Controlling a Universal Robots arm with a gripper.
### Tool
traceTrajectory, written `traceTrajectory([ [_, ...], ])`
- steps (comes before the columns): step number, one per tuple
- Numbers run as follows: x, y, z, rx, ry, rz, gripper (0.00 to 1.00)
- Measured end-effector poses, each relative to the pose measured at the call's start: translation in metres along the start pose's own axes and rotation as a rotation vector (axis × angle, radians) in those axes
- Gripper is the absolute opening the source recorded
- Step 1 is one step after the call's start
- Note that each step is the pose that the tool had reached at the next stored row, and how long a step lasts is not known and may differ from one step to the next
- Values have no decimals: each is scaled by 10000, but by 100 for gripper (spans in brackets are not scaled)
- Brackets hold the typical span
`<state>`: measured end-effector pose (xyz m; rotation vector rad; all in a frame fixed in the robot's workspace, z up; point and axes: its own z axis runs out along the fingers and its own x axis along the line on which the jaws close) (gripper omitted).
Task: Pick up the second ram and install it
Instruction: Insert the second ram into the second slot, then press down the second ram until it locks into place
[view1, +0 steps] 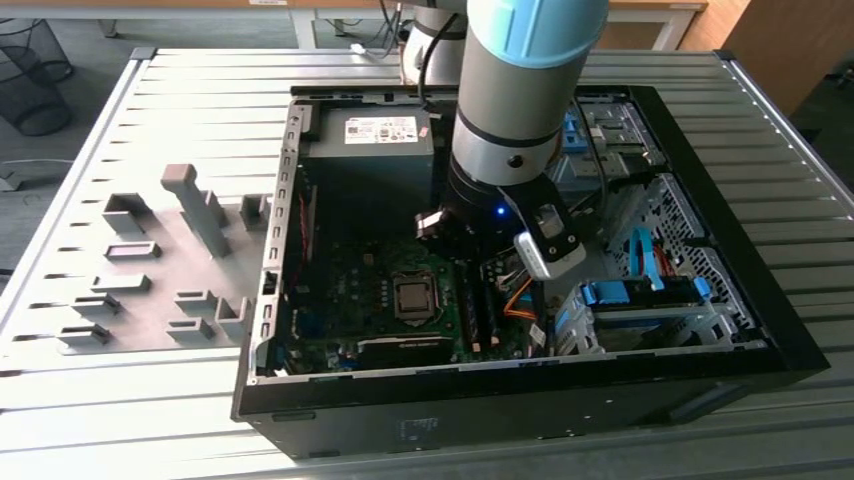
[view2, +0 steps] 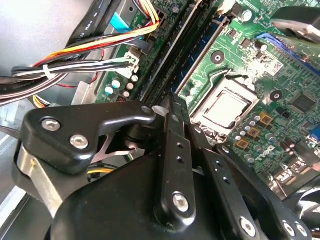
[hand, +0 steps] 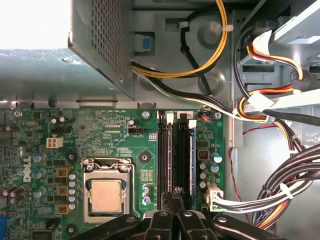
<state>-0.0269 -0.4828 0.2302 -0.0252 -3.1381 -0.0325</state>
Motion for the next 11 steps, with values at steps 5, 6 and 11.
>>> traceTrajectory([
  [5, -3, -1, 24, 2, 1, -1, 10],
  [6, -3, -1, 42, 1, 1, 0, 10],
  [11, -5, -4, 118, 16, 10, 0, 10],
])
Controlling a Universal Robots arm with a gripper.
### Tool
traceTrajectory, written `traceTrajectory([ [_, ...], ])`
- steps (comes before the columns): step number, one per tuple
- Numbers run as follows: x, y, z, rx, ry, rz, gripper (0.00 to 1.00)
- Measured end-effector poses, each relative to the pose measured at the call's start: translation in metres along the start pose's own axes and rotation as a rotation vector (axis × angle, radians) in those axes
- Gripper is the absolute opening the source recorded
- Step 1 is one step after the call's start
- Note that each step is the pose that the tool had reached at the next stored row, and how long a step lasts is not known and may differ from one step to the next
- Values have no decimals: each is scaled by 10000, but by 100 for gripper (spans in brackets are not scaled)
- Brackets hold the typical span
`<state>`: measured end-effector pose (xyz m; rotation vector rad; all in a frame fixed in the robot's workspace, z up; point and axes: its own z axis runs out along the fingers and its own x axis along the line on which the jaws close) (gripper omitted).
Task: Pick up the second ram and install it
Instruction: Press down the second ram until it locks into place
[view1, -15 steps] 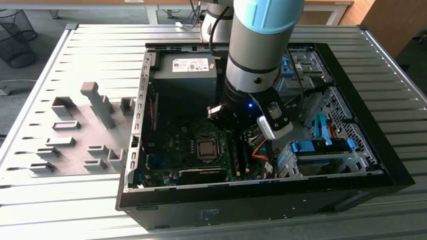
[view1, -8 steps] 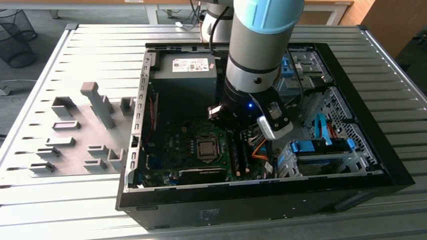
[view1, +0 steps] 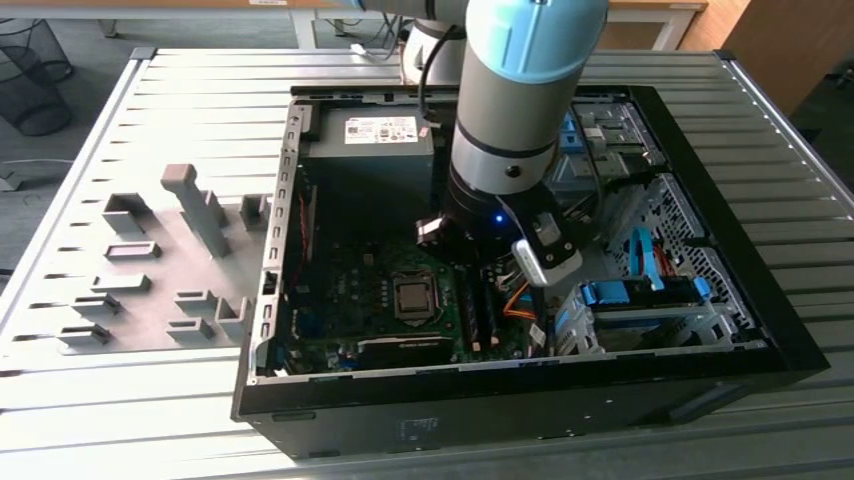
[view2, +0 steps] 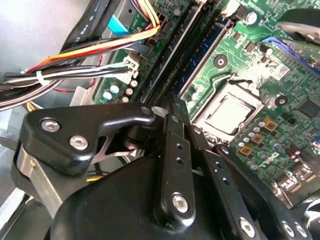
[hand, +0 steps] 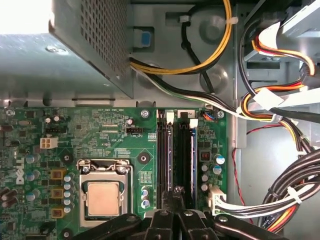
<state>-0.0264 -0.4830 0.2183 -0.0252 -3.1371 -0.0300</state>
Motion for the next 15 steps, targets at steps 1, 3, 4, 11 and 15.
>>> traceTrajectory([
  [1, 0, 0, 14, -6, -2, 0, 10],
  [3, 0, 0, 37, -8, -2, 0, 10],
  [4, -1, 0, 45, -5, 0, 1, 10],
  [11, 0, 4, -139, -19, -1, 0, 10],
  [15, 0, 4, -174, -29, -2, 0, 10],
])
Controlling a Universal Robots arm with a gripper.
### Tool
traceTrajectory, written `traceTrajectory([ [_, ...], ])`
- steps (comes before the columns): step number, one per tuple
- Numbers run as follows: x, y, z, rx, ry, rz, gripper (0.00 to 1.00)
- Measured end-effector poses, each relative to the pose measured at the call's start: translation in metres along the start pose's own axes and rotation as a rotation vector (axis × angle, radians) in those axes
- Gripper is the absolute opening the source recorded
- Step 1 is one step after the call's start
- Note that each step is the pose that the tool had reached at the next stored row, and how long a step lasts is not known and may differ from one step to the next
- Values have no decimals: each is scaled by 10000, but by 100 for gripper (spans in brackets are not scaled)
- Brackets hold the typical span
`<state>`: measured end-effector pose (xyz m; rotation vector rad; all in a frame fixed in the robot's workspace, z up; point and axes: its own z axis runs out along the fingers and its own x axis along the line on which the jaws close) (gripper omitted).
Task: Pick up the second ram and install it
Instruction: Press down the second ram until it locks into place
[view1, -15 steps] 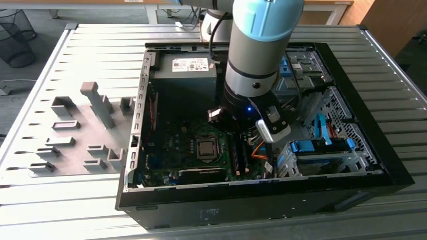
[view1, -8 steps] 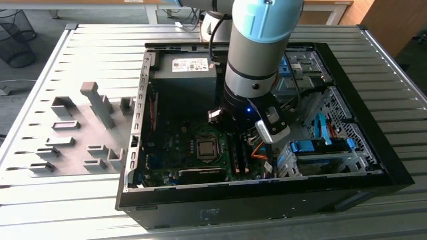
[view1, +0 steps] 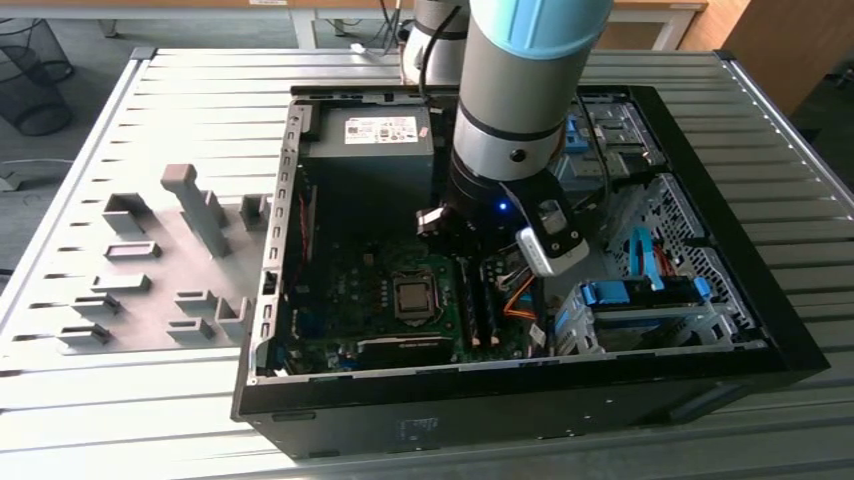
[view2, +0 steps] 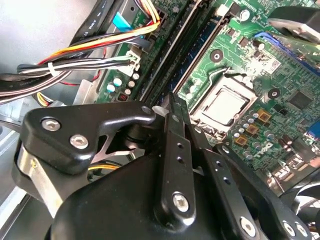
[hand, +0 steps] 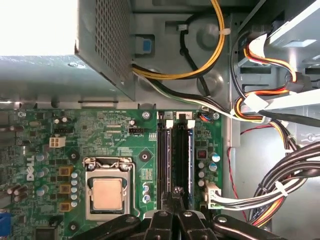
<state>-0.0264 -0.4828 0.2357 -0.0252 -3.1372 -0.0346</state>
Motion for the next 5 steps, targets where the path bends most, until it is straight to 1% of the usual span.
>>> traceTrajectory([
  [3, 0, 0, -1, -35, 2, 0, 10],
  [5, 0, -1, -1, -41, 2, 0, 10],
])
